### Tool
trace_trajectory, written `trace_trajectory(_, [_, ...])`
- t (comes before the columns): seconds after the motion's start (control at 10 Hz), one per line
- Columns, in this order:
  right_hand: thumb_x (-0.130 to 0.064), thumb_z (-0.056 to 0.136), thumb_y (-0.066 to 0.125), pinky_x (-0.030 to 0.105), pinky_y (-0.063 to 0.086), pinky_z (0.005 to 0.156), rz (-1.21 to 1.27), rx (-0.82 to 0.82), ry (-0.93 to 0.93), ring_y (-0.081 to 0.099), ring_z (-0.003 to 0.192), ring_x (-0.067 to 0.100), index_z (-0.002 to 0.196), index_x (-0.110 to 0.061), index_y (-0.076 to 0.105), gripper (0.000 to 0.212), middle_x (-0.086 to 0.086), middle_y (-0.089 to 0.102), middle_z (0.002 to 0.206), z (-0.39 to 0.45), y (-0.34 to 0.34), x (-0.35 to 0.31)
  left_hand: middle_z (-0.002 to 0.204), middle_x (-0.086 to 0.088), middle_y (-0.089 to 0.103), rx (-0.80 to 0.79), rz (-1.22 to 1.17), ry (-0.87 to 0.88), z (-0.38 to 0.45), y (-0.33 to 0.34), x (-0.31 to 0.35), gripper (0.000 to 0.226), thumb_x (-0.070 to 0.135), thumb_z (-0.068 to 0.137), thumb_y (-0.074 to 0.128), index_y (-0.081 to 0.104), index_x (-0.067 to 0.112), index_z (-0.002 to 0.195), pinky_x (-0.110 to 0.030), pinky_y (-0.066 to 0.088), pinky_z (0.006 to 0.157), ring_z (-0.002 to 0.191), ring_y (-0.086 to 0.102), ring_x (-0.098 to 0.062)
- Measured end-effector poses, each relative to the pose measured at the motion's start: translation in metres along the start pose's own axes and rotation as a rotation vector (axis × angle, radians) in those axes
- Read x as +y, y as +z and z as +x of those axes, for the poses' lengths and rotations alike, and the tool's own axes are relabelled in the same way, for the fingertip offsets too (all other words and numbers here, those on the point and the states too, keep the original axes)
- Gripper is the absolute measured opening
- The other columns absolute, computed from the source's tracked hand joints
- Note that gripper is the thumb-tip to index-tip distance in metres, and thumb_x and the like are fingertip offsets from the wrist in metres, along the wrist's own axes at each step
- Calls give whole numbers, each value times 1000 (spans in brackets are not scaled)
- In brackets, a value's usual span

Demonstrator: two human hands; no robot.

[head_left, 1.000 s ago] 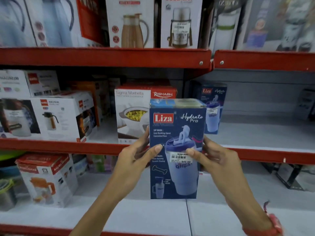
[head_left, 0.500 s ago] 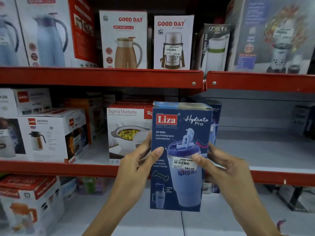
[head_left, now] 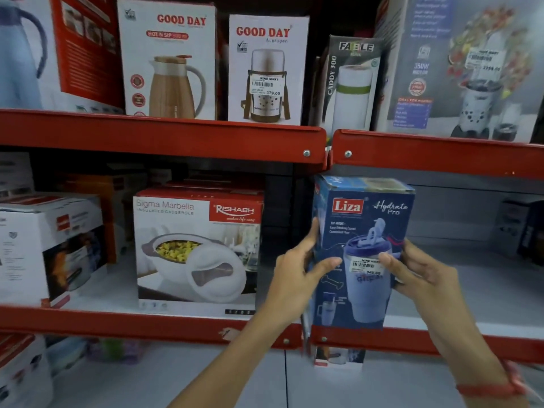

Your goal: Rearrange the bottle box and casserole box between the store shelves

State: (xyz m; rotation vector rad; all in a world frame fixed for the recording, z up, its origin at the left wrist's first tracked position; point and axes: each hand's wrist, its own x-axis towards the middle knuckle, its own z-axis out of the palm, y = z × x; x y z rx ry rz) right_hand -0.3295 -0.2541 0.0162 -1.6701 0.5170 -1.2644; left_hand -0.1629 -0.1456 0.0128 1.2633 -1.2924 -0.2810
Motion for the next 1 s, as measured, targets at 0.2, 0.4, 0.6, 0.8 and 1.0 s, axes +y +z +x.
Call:
trace_trajectory(0.2, [-14, 82, 66, 19, 60, 64, -34, 6, 64, 72, 81, 2, 118, -29, 62, 39, -21, 77, 84, 32, -6, 48, 127, 2, 63, -15, 3, -75, 26, 16, -33, 56, 48, 71, 63, 35, 67, 116, -47, 54, 93, 111, 62, -13])
trace_trajectory(0.4, [-16, 84, 64, 15, 57, 56, -67, 11, 84, 69, 82, 1, 105, -28, 64, 24, -16, 72, 88, 39, -1, 62, 123, 2, 64, -10, -17, -107, 34, 18, -51, 55, 46, 72, 64, 34, 69, 111, -44, 56, 91, 110, 63, -12])
trace_trajectory(0.6, [-26, 80, 64, 37, 57, 75, -127, 13, 89, 67, 92, 16, 109, -28, 61, 30, -12, 69, 93, 38, 2, 60, 123, 3, 63, -23, -6, -135, 33, 18, -48, 55, 46, 73, 62, 34, 65, 116, -42, 56, 91, 110, 63, -11])
trace_trajectory(0.8, [-37, 88, 59, 46, 55, 86, -401, 68, 61, 61, 116, 31, 136, -20, 49, 52, 5, 66, 123, 24, 10, 46, 141, 3, 52, -90, 79, -189, 23, 16, -44, 87, 52, 76, 61, 8, 41, 145, -48, 45, 104, 127, 50, -14])
trace_trajectory(1.0, [-36, 96, 47, 39, 53, 91, -662, 294, -463, 60, 118, 32, 134, -7, 49, 48, 19, 59, 131, -19, 47, 11, 146, 3, 42, 172, 368, 86, -14, -5, -18, 60, 46, 90, 48, 28, 25, 144, -8, 32, 106, 132, 38, -3])
